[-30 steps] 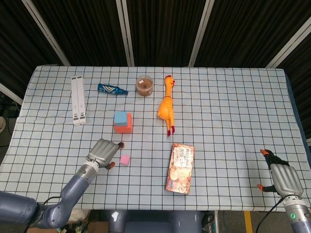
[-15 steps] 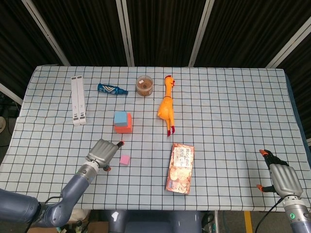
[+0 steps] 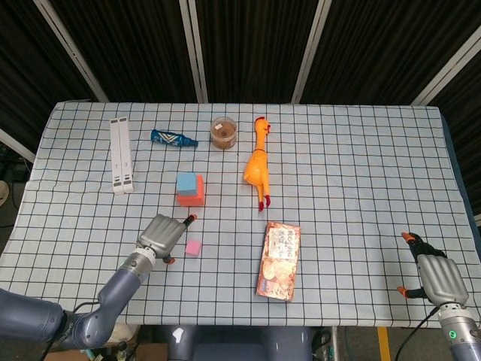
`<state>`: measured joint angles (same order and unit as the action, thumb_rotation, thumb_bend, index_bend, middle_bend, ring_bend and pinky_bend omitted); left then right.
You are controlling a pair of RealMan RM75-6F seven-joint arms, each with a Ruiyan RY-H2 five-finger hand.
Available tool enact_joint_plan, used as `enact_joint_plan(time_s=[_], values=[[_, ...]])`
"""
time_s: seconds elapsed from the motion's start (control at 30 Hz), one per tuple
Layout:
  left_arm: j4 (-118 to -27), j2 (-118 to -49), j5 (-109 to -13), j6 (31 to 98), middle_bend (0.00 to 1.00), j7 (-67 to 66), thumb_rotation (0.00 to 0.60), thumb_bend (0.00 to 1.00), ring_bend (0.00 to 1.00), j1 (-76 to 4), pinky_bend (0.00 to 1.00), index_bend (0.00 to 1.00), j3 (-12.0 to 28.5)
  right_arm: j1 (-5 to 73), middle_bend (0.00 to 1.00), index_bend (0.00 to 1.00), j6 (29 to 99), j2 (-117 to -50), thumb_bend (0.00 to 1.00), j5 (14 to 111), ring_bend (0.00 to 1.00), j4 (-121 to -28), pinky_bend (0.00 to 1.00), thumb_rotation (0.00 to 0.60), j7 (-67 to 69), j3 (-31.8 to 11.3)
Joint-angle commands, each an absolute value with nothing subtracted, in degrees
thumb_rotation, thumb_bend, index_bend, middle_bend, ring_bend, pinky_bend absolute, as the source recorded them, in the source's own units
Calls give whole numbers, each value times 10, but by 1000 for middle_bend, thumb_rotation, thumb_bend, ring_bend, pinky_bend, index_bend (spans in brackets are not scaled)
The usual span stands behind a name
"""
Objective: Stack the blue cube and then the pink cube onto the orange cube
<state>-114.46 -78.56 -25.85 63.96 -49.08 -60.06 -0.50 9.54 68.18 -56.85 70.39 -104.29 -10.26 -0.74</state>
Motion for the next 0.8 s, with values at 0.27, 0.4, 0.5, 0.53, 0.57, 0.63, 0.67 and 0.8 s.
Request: enact_joint_plan(time_s=[0.27,0.4,0.5,0.53,0.57,0.63,0.67,0.8], values=[[-1123,-815,-253,639,899,-506,600,167,736,-608,837,184,-12,96,91,86,679,-567,129,701,187,-1042,244,600,-99,-7],[-1110,-829,-258,641,899,-507,600,169,736,-608,837,199,-12,96,91,86,678,-567,129,700,187,-1041,244,600,-97,-7],[-1100,-840,-259,638,900,-507,600,189,737,-609,838,217,-12,96,91,86,677,-567,129,700,187,-1040,244,600,-95,-7],[-1097,-844,-258,637,900,-508,600,198,737,-609,838,222,-13,96,91,86,676,-567,129,699,187,-1039,244,600,-94,-7],[-1096,-846,-258,636,900,-509,600,209,737,-609,838,227,-13,96,91,86,675,-567,129,699,187,-1039,244,600,-94,-7],[-1092,-851,-258,637,900,-510,600,219,737,-610,838,231,-13,97,91,86,674,-567,129,699,187,-1037,244,600,-92,-7],[-1091,-852,-258,638,900,-511,600,224,737,-610,838,232,-12,97,91,86,673,-567,129,699,187,-1037,244,600,-91,-7],[-1085,-858,-256,639,901,-511,600,247,737,-611,838,248,-9,98,91,86,670,-567,129,699,187,-1035,244,600,-88,-6]])
